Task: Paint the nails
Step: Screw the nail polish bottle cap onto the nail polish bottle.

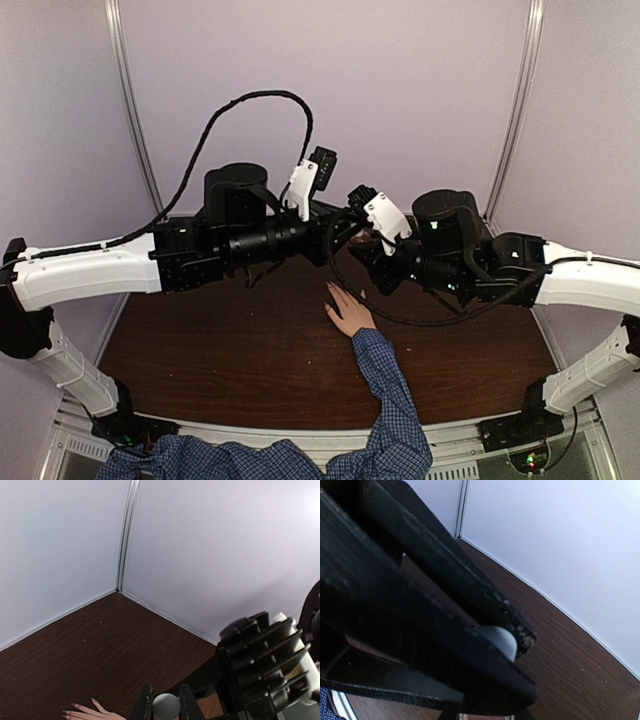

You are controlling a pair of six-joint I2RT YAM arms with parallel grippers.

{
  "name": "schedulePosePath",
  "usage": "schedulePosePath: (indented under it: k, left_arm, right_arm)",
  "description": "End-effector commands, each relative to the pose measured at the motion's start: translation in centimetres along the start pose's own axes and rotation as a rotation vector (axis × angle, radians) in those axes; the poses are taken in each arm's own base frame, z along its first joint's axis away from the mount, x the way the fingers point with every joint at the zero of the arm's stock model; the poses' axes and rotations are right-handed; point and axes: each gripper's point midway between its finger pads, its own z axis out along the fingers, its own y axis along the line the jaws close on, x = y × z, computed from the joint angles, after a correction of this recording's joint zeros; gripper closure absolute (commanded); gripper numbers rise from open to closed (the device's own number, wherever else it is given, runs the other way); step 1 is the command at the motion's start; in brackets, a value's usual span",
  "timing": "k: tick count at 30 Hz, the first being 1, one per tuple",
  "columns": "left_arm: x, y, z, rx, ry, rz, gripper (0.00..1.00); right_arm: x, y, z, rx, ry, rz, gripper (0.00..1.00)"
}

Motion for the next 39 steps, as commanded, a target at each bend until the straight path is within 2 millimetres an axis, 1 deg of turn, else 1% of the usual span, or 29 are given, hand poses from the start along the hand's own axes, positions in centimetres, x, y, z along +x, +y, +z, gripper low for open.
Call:
schedulePosePath:
  k: [1, 3, 5, 9, 12, 13, 19, 23, 26, 29, 33, 35, 39]
  left_arm:
    - [-1.5, -0.4, -0.6, 0.023, -0.054, -0.009, 0.92]
    - [-1.4, -0.8, -0.7, 0.050, -0.056, -0.003, 0.96]
    - [-1.0, -1.6, -0.7, 0.100, -0.038, 0.010, 1.00]
    - [-0.4, -2.3, -1.1, 0.145, -0.008, 0.029, 1.00]
    - [0.1, -3.1, -1.4, 0.208, 0.010, 0.030, 1.00]
    - [0.2, -3.4, -1.5, 0.233, 0.015, 0.029, 1.00]
    - [1.1, -6.1, -2.3, 0.407, 0.046, 0.054, 1.00]
    - [1.6, -8.1, -3.2, 0.539, 0.079, 0.078, 1.00]
    - [2.2, -9.5, -3.9, 0.639, 0.108, 0.093, 1.00]
    - [2.4, -10.7, -4.8, 0.732, 0.119, 0.099, 1.00]
    - [2.6, -11.8, -5.8, 0.824, 0.130, 0.113, 1.00]
    - [2.8, -12.2, -6.1, 0.856, 0.137, 0.121, 1.00]
    - [3.0, -12.5, -6.4, 0.893, 0.150, 0.133, 1.00]
  right_arm:
    - [-1.1, -0.3, -1.1, 0.007, -0.039, 0.000, 1.00]
    - [-1.4, -0.1, -1.4, -0.013, -0.058, -0.008, 1.00]
    - [-1.7, 0.6, -1.7, -0.061, -0.074, -0.022, 1.00]
    - [-2.1, 2.6, -2.7, -0.194, -0.103, -0.063, 1.00]
    - [-2.3, 3.7, -3.5, -0.275, -0.125, -0.079, 1.00]
    - [-2.3, 4.4, -3.9, -0.319, -0.134, -0.088, 1.00]
    - [-3.0, 7.4, -6.5, -0.536, -0.194, -0.129, 1.00]
    - [-3.6, 8.8, -8.4, -0.661, -0.232, -0.149, 1.00]
    - [-3.7, 10.0, -9.5, -0.752, -0.245, -0.169, 1.00]
    - [-3.8, 10.8, -10.6, -0.822, -0.270, -0.185, 1.00]
    - [-4.3, 11.4, -11.9, -0.888, -0.311, -0.193, 1.00]
    - [-4.6, 11.7, -12.4, -0.925, -0.321, -0.197, 1.00]
    - [-4.8, 12.3, -13.0, -0.976, -0.330, -0.199, 1.00]
